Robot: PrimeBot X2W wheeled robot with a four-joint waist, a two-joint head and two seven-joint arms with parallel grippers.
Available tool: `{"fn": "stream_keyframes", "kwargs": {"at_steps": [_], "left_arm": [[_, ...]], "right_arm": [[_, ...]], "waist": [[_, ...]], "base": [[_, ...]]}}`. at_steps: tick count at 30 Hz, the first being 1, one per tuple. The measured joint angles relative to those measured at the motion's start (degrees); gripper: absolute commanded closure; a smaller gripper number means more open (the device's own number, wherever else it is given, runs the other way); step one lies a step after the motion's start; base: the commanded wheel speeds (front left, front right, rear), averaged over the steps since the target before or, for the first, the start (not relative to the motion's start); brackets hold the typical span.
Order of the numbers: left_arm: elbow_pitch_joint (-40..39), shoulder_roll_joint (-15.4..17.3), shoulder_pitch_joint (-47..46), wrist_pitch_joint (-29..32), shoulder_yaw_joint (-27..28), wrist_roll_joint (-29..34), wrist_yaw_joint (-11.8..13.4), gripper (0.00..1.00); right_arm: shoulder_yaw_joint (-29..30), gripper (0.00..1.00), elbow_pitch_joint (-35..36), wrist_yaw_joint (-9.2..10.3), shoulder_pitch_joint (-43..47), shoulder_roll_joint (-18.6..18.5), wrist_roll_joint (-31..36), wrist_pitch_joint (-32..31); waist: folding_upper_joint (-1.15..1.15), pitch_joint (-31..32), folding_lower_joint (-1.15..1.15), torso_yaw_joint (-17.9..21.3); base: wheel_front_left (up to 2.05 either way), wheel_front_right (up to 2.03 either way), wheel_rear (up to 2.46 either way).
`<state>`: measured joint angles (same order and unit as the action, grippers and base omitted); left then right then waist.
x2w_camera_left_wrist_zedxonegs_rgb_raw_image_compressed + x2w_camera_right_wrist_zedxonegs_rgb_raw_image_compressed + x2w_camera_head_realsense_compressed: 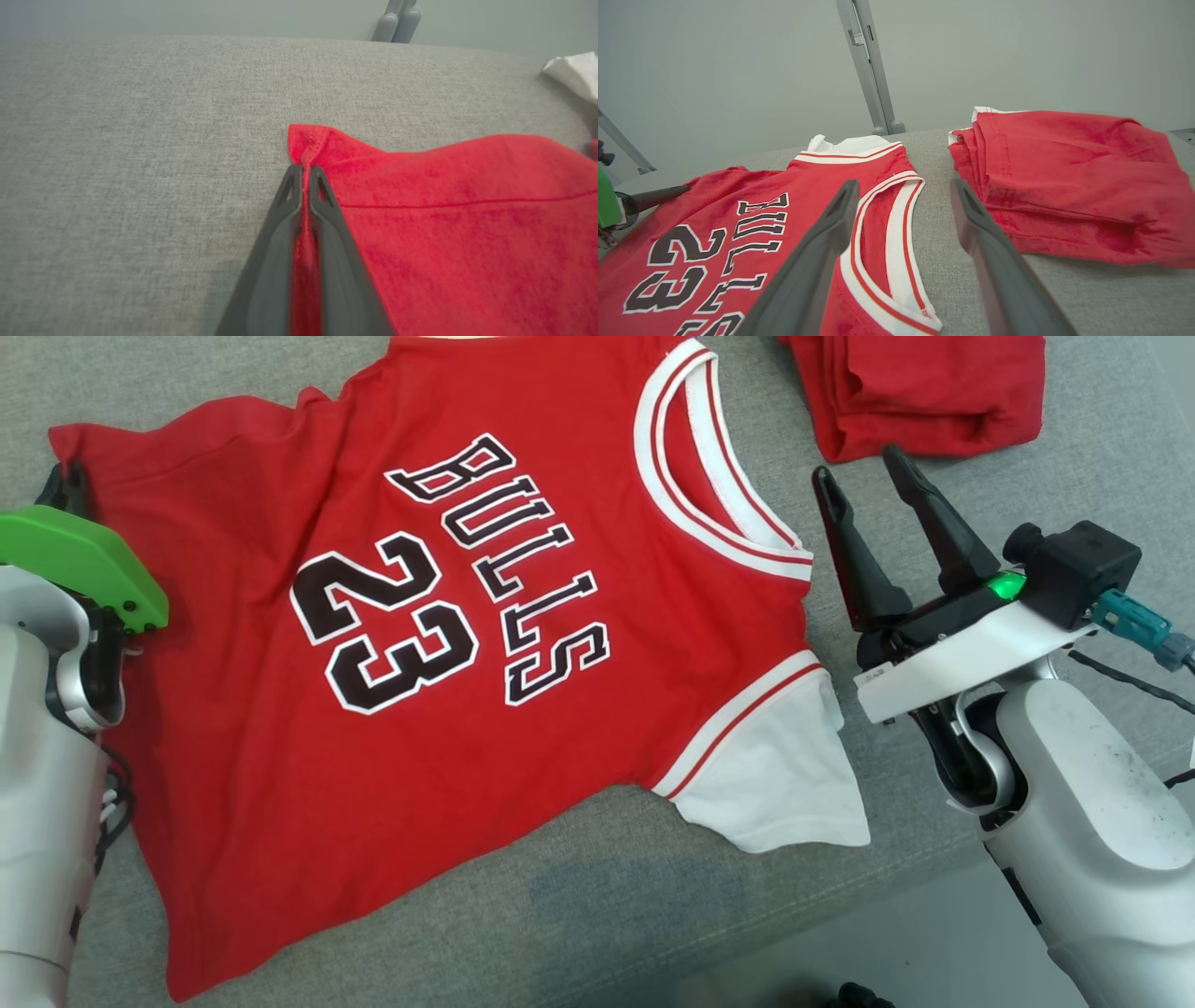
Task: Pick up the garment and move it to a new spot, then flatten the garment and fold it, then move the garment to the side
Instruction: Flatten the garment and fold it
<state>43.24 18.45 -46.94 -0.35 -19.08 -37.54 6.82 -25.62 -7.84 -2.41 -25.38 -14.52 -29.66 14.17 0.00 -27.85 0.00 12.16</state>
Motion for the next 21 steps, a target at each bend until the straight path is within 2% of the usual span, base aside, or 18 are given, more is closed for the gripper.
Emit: {"fn": "stream_keyframes", "kwargs": {"at_steps": [4, 8, 15, 21], "left_arm": [[0.4, -1.71, -0.02, -1.81, 0.87, -0.82, -0.26, 1.0], [-0.87, -3.12, -0.02, -5.3, 4.27, -3.36, -0.27, 1.0], [-2.85, -2.75, 1.34, -10.94, 8.24, -5.24, -0.27, 1.0], [-2.11, -2.59, 5.61, -11.72, 9.02, -6.15, -0.27, 1.0]], "right_arm": [[0.57, 0.0, -0.33, 0.0, 0.01, -0.02, 0.07, 0.1], [0.96, 0.0, -0.58, 0.0, 0.02, -0.01, 0.07, 0.12], [2.07, 0.0, -0.9, 0.05, 0.1, -0.03, 0.07, 0.16], [2.64, 0.0, -1.15, 0.05, 0.41, -0.16, 0.07, 0.18]], "waist": [[0.0, 0.55, 0.0, -0.57], [0.0, 1.3, 0.0, -1.34], [0.0, 2.7, 0.0, -3.08], [0.0, 3.85, 0.0, -4.76]], "base": [[0.0, 0.0, 0.0], [0.0, 0.0, 0.0], [0.0, 0.0, 0.0], [0.0, 0.0, 0.0]]}}
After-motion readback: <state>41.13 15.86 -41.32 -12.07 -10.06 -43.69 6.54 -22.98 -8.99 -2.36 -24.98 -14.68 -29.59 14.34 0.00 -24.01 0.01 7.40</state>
